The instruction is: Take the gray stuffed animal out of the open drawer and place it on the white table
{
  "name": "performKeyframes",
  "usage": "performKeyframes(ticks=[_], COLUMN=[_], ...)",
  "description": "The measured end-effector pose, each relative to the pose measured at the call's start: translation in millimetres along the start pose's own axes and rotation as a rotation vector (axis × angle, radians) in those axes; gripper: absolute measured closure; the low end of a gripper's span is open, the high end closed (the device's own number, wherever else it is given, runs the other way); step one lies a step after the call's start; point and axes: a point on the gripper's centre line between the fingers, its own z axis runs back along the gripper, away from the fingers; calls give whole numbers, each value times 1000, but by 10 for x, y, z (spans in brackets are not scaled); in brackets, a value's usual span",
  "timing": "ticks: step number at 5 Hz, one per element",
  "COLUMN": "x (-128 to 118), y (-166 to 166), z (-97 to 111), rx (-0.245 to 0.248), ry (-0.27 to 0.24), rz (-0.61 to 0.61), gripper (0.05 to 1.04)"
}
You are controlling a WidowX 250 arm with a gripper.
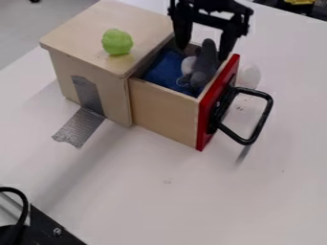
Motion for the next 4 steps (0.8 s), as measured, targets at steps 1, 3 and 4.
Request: performKeyframes(ticks=[1, 3, 4], x=[8, -58, -121], y=[-8, -162, -199], z=[-111, -38, 332], rx=[0, 3, 7], ry=[20, 31, -37], rz=[1, -36, -49], gripper=[316, 786, 844])
